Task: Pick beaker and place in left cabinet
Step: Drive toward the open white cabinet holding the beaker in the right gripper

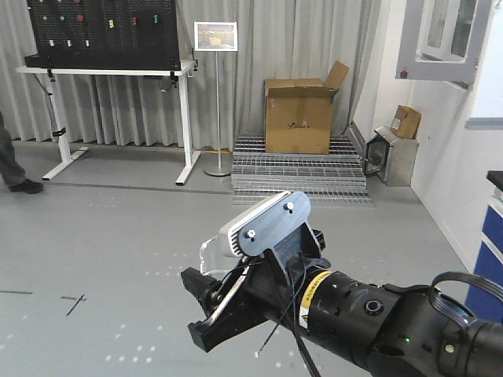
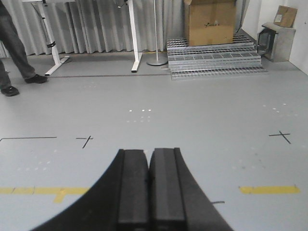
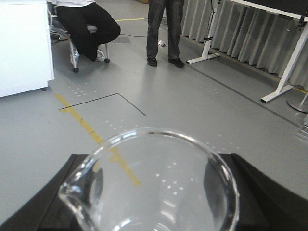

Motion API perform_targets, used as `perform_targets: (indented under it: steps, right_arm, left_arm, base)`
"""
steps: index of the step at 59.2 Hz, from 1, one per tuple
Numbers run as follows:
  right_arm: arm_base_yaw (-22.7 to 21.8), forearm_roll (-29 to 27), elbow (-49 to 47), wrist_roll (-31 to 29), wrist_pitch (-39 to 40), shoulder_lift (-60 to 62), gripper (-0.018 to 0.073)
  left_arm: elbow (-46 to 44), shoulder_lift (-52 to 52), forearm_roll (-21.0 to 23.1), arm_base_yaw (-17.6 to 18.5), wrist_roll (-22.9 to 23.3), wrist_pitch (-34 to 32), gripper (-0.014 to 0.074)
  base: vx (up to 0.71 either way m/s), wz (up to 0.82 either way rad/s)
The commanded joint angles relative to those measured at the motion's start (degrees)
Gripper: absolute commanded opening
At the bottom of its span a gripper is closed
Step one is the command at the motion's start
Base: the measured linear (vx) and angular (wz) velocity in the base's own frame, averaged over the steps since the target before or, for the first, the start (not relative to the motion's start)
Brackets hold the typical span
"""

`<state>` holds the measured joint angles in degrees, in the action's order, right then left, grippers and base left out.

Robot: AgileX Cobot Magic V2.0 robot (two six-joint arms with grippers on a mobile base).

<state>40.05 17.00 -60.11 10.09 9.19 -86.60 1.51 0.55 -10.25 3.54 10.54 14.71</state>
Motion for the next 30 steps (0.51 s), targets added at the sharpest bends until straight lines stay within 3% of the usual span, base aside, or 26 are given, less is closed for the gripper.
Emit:
perform_targets:
  steps: [1, 30]
  right_arm:
    - [-0.1, 0.0, -1.8, -0.6, 5.0, 2.2, 0.0050]
    - [-0.1, 0.0, -1.8, -0.6, 5.2, 2.2, 0.0051]
  left_arm:
    - [-0.5, 1.0, 0.3, 0.0, 0.2, -4.6, 0.0004]
    - [-0.5, 1.0, 0.3, 0.0, 0.2, -4.6, 0.0004]
  base:
    - [0.70, -0.05]
    - [0.69, -0.01]
